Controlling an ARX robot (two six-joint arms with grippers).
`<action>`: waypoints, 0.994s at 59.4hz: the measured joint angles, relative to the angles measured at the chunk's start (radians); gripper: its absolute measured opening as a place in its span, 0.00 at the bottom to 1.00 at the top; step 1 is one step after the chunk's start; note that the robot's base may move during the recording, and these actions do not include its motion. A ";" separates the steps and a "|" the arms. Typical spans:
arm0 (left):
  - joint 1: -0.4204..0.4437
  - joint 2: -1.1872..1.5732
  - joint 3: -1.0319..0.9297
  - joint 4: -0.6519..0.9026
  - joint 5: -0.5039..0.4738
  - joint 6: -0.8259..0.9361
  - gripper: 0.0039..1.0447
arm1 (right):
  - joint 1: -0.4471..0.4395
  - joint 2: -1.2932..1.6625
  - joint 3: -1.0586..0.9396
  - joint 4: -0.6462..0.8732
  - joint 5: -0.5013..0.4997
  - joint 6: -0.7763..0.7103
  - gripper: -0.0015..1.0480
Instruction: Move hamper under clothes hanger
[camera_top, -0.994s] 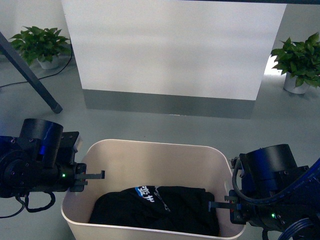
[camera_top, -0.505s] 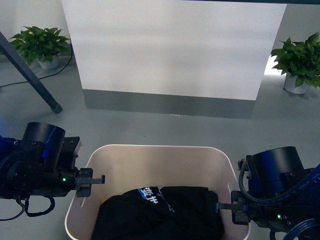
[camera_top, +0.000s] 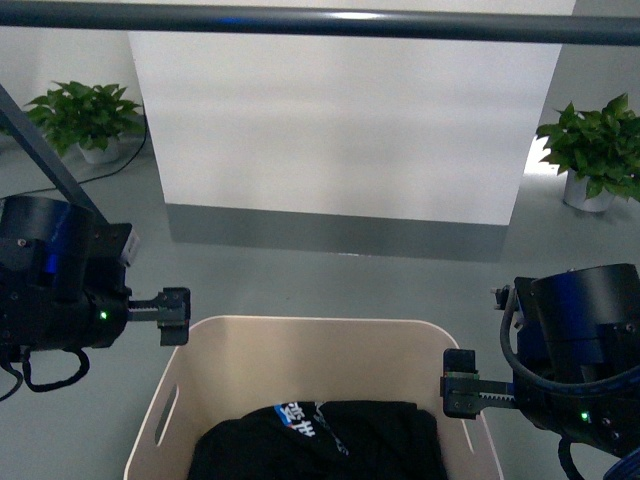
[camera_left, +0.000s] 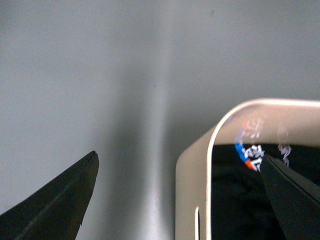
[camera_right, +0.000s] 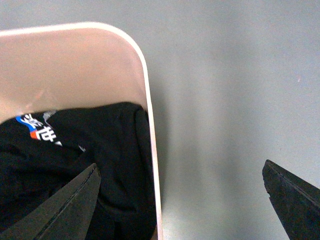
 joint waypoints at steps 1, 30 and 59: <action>0.000 -0.020 -0.005 0.005 0.000 0.003 0.94 | 0.000 -0.018 -0.005 0.000 0.001 -0.003 0.92; 0.018 -0.450 -0.152 0.010 0.096 0.010 0.94 | -0.008 -0.521 -0.127 -0.077 0.037 -0.066 0.92; 0.051 -1.023 -0.349 -0.017 0.150 0.005 0.93 | 0.124 -1.155 -0.179 -0.198 0.193 -0.183 0.92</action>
